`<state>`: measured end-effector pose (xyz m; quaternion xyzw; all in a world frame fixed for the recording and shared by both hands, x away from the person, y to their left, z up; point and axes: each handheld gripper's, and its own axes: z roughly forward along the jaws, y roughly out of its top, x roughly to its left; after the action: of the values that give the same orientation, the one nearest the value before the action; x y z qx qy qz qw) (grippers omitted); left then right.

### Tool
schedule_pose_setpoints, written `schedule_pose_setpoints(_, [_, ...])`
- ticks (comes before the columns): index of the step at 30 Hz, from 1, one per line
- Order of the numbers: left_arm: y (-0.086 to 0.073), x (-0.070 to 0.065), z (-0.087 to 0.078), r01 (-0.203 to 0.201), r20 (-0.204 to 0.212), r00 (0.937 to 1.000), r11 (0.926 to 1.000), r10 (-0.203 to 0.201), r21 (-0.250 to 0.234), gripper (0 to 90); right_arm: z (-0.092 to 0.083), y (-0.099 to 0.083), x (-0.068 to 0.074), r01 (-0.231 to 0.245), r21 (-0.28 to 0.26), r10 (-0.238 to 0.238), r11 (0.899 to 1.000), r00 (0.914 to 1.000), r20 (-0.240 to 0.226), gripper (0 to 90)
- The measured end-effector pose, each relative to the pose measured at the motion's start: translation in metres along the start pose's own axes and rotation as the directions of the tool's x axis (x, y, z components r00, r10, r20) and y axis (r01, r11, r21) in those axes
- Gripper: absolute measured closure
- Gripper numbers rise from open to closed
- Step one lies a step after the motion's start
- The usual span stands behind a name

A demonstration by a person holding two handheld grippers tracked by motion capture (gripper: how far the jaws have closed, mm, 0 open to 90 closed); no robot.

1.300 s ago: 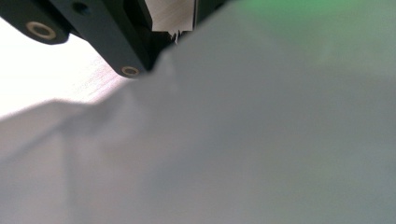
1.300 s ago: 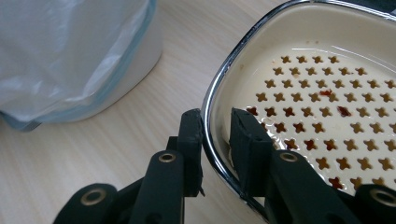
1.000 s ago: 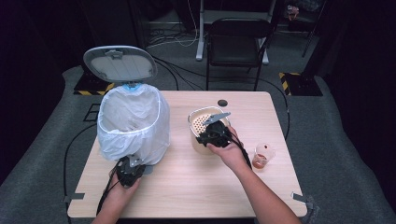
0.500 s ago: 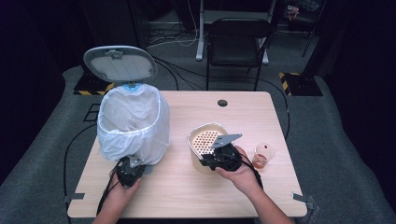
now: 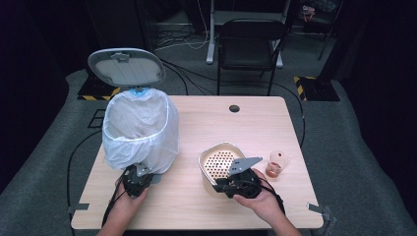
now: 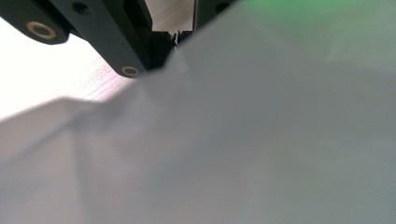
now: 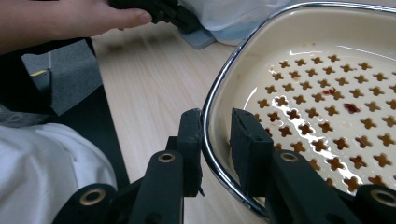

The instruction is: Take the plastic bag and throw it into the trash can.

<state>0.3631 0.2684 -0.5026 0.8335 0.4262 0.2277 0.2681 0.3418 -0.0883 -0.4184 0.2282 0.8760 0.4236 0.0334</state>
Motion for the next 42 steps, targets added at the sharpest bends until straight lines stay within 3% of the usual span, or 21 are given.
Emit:
schedule_pose_setpoints(2, [0.000,0.000,0.000,0.000,-0.001,1.0000,1.0000,0.000,0.001,87.4,0.000,0.000,0.002,-0.012,-0.003,0.012,1.000,0.9999,-0.007,73.5])
schedule_pose_setpoints(8, [0.000,0.000,0.000,-0.001,-0.001,1.0000,1.0000,0.001,0.001,87.4,0.001,0.000,0.007,0.032,0.013,-0.032,0.999,0.9990,-0.032,73.4])
schedule_pose_setpoints(10, [0.000,0.000,0.000,0.000,0.000,1.0000,1.0000,0.000,0.001,87.4,0.001,0.000,0.008,0.023,0.016,-0.022,1.000,0.9990,-0.040,73.0])
schedule_pose_setpoints(15, [0.000,0.000,0.000,0.003,0.002,1.0000,1.0000,-0.003,0.000,87.4,0.001,0.002,0.007,0.019,0.022,-0.018,1.000,0.9994,-0.028,65.4])
schedule_pose_setpoints(22, [0.000,0.000,0.000,-0.002,-0.002,1.0000,1.0000,0.002,0.002,87.4,-0.026,0.013,0.004,0.019,-0.053,-0.017,0.998,0.9992,0.035,58.3])
schedule_pose_setpoints(28, [0.000,0.000,0.000,0.000,-0.001,1.0000,1.0000,0.000,0.002,87.4,-0.042,0.016,-0.003,0.006,-0.070,0.000,0.998,0.9967,0.081,53.0])
schedule_pose_setpoints(34, [0.000,0.000,0.000,-0.002,-0.003,1.0000,1.0000,0.002,0.003,87.4,-0.056,0.010,-0.018,-0.024,-0.072,0.037,0.997,0.9809,0.191,46.0])
schedule_pose_setpoints(37, [0.000,0.000,0.000,-0.002,-0.002,1.0000,1.0000,0.002,0.004,87.4,-0.063,0.006,-0.027,-0.049,-0.085,0.066,0.995,0.9748,0.213,45.2])
schedule_pose_setpoints(42, [0.000,0.000,0.000,-0.001,-0.004,1.0000,1.0000,0.001,0.003,87.4,-0.072,0.001,-0.039,-0.062,-0.107,0.089,0.992,0.9567,0.277,42.8])
